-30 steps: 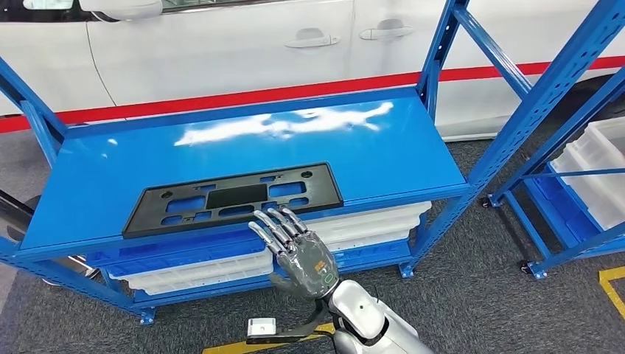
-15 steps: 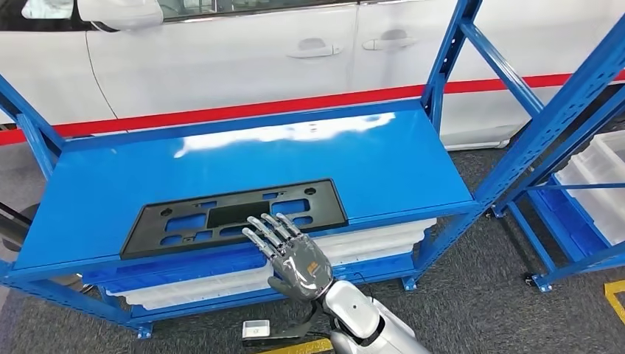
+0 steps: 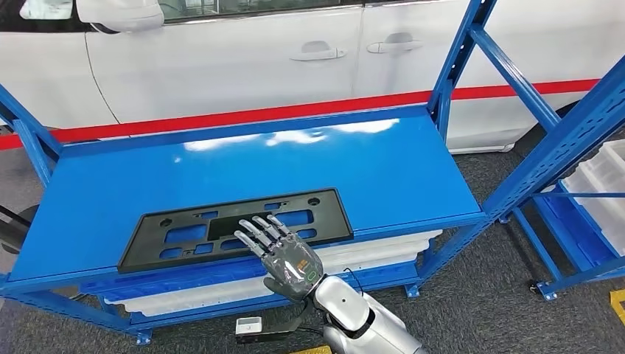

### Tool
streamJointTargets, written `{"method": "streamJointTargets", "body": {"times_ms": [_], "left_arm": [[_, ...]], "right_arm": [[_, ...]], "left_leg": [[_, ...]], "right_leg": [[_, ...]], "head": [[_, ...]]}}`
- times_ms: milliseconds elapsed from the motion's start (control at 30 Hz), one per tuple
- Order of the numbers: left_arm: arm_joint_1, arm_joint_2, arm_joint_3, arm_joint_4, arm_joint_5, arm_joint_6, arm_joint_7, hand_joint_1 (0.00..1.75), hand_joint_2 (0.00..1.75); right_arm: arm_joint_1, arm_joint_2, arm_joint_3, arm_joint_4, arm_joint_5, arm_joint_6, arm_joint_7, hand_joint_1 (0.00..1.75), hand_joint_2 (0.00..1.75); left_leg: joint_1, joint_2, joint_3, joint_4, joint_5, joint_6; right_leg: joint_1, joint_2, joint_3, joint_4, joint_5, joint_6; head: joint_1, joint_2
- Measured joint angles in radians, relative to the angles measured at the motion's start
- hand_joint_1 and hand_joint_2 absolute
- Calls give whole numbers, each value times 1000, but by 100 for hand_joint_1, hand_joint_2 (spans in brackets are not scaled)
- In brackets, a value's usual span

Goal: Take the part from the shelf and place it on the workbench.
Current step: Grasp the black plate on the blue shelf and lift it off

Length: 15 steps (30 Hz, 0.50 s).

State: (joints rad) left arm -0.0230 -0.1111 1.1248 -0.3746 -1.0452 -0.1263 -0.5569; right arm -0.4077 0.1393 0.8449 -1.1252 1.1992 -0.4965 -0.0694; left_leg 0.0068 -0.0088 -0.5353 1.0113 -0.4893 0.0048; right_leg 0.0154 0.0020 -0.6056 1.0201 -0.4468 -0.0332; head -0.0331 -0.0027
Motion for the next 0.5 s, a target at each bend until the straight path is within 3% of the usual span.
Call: {"method": "streamJointTargets", "body": {"times_ms": [100, 200, 233, 267, 300, 367, 400, 433, 500], "left_arm": [[-5, 0, 1, 4, -12, 0, -8, 0, 0], [-8, 1, 2, 8, -19, -1, -12, 0, 0], [-8, 2, 2, 9, -21, -1, -12, 0, 0], [-7, 2, 2, 11, -23, -1, -12, 0, 0], [-6, 3, 2, 12, -25, -1, -13, 0, 0], [-7, 3, 2, 15, -26, -1, -15, 0, 0], [-10, 3, 2, 16, -27, -1, -16, 0, 0], [-12, 4, 2, 18, -28, -1, -18, 0, 0], [-15, 4, 2, 22, -31, -1, -20, 0, 0]], "right_arm": [[-22, 20, 0, 29, -2, 10, 22, 0, 175], [-40, 34, 0, 63, -2, 14, 35, 0, 175], [-42, 37, 0, 74, -2, 14, 37, 0, 175], [-43, 39, 0, 84, -2, 14, 40, 0, 175], [-45, 43, 0, 93, -2, 13, 42, 0, 175], [-52, 51, -2, 110, -4, 14, 48, 0, 175], [-58, 56, -2, 119, -4, 15, 51, 0, 175], [-64, 59, -3, 129, -3, 17, 54, 0, 175], [-76, 66, -3, 150, 0, 23, 59, 0, 175]], "left_leg": [[0, 3, -11, 39, -26, -15], [6, 4, -110, 221, -94, -29], [7, 4, -141, 265, -99, -32], [9, 4, -155, 274, -85, -35], [11, 4, -150, 243, -51, -37], [13, 5, -101, 112, 30, -36], [12, 5, -78, 55, 53, -32], [9, 5, -65, 21, 62, -28], [5, 3, -62, 8, 58, -16]], "right_leg": [[-12, 0, 21, -23, 1, -8], [-14, -3, 39, -29, -8, -15], [-14, -3, 43, -28, -12, -15], [-14, -2, 47, -26, -17, -14], [-15, -2, 52, -24, -22, -12], [-15, -1, 63, -18, -34, -6], [-13, 0, 64, -14, -40, -2], [-12, 1, 64, -12, -43, 4], [-10, 1, 62, -11, -45, 13]], "head": [[0, 0], [0, 0], [0, 0], [0, 0], [0, 0], [0, 0], [0, 0], [0, 0], [0, 0]]}}
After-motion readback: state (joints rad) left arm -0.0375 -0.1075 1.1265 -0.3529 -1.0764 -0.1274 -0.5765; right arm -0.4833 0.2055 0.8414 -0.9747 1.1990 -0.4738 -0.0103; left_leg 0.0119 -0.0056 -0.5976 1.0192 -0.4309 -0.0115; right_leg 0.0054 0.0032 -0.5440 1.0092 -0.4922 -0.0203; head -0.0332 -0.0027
